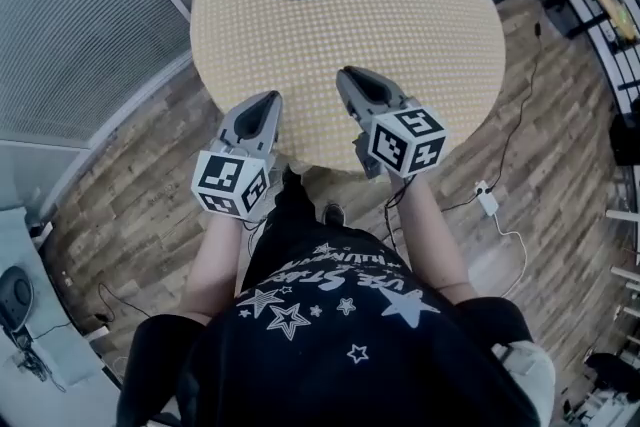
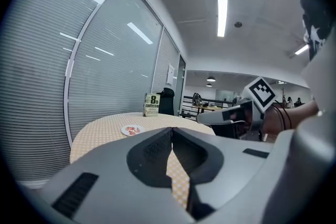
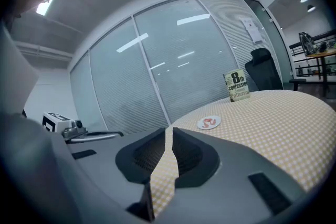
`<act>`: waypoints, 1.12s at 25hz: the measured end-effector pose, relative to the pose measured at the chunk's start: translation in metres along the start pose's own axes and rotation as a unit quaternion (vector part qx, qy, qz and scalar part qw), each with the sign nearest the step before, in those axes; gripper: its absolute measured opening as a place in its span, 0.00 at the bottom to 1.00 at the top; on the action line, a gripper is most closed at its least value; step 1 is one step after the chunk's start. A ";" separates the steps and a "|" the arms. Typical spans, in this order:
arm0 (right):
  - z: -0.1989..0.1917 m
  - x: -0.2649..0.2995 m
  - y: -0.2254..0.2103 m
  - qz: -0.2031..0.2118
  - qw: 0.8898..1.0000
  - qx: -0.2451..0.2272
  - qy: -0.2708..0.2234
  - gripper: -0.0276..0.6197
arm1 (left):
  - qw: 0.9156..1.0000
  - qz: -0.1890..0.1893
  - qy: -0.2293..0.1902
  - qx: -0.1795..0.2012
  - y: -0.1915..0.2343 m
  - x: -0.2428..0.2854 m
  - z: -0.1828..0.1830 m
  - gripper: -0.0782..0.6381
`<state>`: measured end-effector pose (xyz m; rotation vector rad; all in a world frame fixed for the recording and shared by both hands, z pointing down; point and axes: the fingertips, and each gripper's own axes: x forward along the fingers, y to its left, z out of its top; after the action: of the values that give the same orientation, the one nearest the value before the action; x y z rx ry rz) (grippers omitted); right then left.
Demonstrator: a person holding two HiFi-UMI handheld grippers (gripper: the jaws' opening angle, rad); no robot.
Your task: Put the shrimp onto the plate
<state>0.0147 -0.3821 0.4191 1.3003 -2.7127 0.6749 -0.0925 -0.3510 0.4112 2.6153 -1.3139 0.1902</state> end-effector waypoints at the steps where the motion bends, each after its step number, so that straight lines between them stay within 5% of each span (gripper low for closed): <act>1: 0.002 -0.007 0.004 0.004 1.000 -0.002 -0.005 0.13 | 1.000 0.004 -0.005 0.002 -0.005 -0.006 0.002 0.12; 13: -0.002 -0.073 0.038 0.033 0.999 -0.006 -0.025 0.11 | 0.999 0.037 -0.029 0.023 -0.068 -0.069 0.010 0.12; 28: -0.012 -0.086 0.080 -0.006 0.999 -0.031 -0.020 0.08 | 0.999 0.000 -0.035 0.026 -0.069 -0.115 0.006 0.12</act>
<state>0.0083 -0.2706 0.3813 1.3286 -2.7306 0.5648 -0.1059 -0.2230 0.3723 2.6894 -1.3485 0.1348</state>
